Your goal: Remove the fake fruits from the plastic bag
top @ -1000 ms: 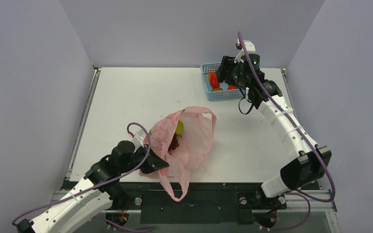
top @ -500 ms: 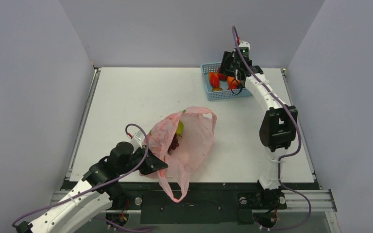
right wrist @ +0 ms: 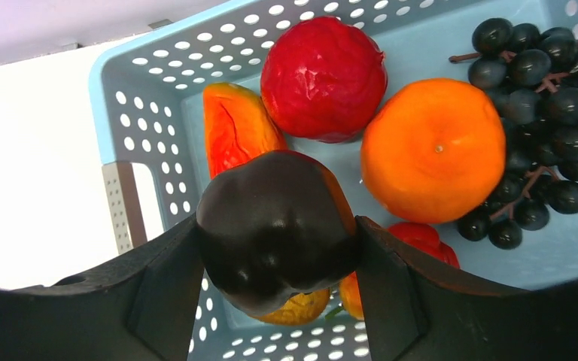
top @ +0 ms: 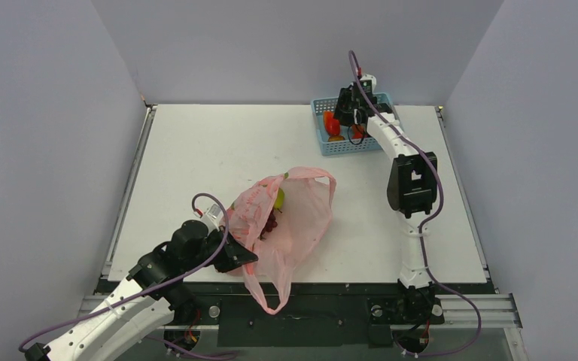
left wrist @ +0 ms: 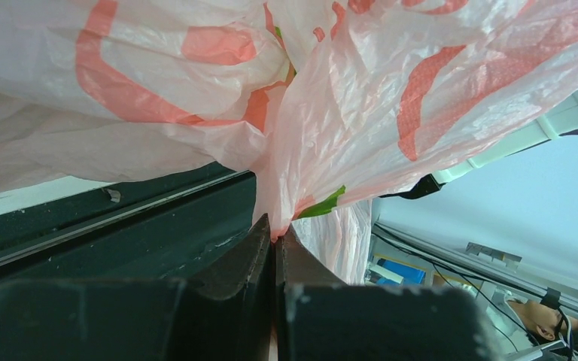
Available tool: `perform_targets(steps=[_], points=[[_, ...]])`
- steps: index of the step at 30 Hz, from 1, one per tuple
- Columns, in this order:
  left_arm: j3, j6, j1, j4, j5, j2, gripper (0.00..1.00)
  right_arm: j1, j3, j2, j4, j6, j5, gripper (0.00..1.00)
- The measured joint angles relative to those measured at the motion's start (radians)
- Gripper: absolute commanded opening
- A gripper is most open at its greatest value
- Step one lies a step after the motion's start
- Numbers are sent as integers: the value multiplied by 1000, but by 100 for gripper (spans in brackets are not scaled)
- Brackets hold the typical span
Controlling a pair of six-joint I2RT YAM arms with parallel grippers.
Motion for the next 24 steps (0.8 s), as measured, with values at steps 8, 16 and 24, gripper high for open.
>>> perform_targets(steps=[8, 16, 24], points=[[9, -19, 0, -14, -24, 0, 0, -2, 54, 93, -8, 36, 0, 22], [9, -37, 0, -3, -27, 12, 0, -8, 54, 112, -45, 24, 13, 49], [6, -48, 0, 5, -27, 4, 0, -8, 80, 115, -87, -11, 23, 86]])
